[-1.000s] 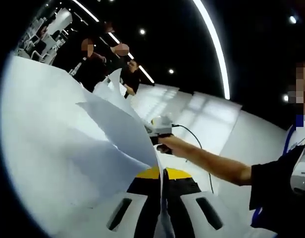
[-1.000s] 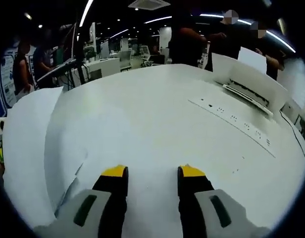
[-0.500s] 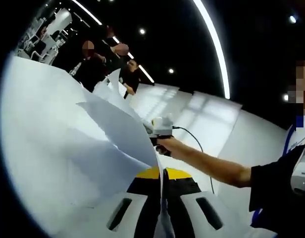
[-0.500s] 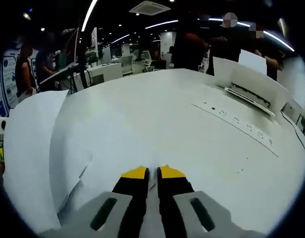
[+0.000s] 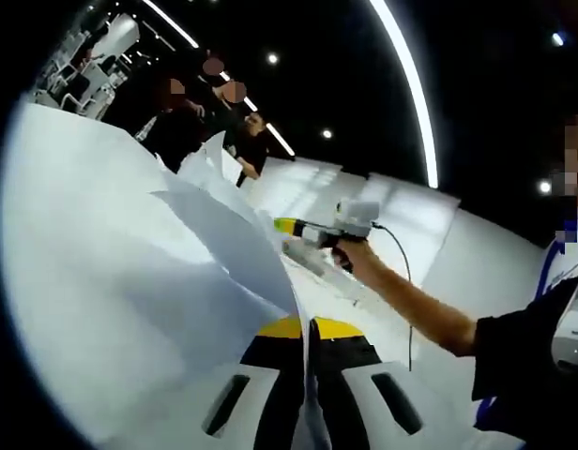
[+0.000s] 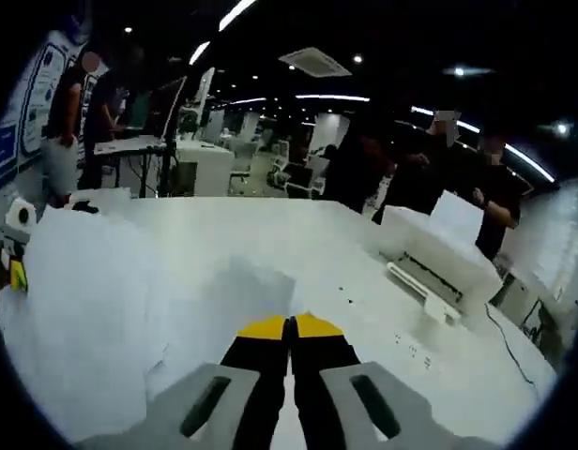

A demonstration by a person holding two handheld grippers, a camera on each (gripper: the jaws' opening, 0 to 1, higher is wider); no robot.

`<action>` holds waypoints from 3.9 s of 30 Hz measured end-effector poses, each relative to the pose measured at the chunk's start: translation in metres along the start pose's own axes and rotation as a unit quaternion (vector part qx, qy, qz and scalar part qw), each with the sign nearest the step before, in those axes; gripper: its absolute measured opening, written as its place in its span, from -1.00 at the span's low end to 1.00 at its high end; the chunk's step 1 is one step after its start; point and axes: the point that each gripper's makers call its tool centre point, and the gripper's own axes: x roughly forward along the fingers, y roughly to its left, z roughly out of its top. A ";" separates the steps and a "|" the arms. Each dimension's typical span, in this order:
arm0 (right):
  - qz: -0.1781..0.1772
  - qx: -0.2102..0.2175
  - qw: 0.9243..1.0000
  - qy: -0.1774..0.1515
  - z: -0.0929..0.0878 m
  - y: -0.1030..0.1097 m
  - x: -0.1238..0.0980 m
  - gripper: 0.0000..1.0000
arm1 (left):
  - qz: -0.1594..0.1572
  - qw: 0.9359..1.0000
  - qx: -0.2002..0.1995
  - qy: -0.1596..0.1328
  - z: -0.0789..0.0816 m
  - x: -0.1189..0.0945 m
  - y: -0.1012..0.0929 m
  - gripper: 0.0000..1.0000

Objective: Organize the stack of printing papers by aligning and flattening the scattered papers on the table

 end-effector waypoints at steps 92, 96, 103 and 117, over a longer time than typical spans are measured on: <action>0.315 0.086 0.945 -0.034 0.082 0.153 -0.133 -1.00 | -0.005 1.000 -0.003 0.011 -0.002 0.002 -0.001 -0.73; 0.338 0.076 0.938 -0.036 0.090 0.177 -0.139 -1.00 | -0.004 1.000 -0.002 0.012 -0.004 0.003 -0.002 -0.72; 0.383 0.083 0.920 -0.029 0.098 0.209 -0.147 -1.00 | -0.005 1.000 -0.001 0.010 -0.003 0.003 -0.003 -0.70; 0.365 0.071 0.928 -0.010 0.084 0.209 -0.120 -1.00 | -0.013 1.000 -0.002 0.008 -0.001 0.002 -0.003 -0.85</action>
